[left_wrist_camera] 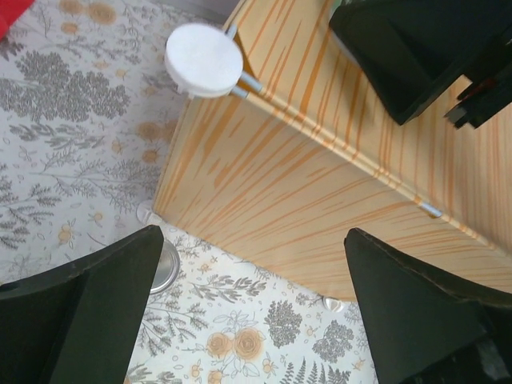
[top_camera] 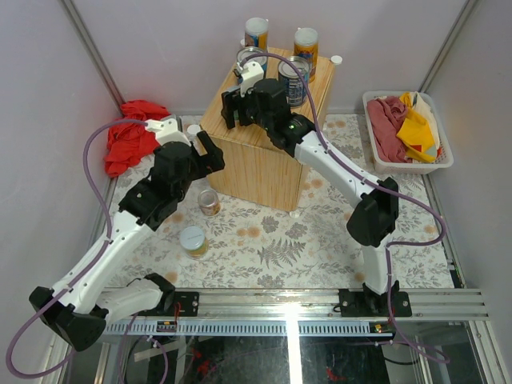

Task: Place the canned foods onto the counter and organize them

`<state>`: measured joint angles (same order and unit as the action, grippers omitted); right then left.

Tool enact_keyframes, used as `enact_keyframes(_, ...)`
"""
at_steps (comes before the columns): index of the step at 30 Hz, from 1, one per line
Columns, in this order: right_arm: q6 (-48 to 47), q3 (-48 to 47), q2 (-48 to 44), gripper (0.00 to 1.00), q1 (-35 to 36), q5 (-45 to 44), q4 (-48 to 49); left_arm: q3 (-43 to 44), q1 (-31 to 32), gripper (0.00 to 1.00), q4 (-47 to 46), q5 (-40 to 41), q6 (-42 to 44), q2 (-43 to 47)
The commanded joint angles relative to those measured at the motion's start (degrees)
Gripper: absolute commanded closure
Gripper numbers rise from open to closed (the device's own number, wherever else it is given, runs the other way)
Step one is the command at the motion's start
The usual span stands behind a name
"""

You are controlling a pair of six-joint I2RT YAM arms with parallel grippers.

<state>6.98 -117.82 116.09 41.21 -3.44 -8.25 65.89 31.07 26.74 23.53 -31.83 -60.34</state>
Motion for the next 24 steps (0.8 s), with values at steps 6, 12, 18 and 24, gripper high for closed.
enact_keyframes(6, -1.36, -1.93, -4.8, 0.14, 1.06, 0.5, 1.5, -4.15, -0.98, 0.0, 2.01, -0.74, -3.45, 1.96)
enact_keyframes(12, -1.19, 0.32, -7.34, 0.13, 1.06, 0.15, 1.57, -8.08, -1.77, 0.0, 2.68, -1.82, -4.55, 3.02)
enact_keyframes(18, -0.83, 2.64, -9.59, 0.13, 1.12, 0.19, 1.8, -11.61, -2.91, 0.0, 2.61, -3.1, -5.83, 2.74)
enact_keyframes(24, -0.58, 5.84, -13.38, 0.13, 1.53, -0.06, 2.4, -13.98, -3.51, 0.0, 1.47, -4.69, -6.43, 0.61)
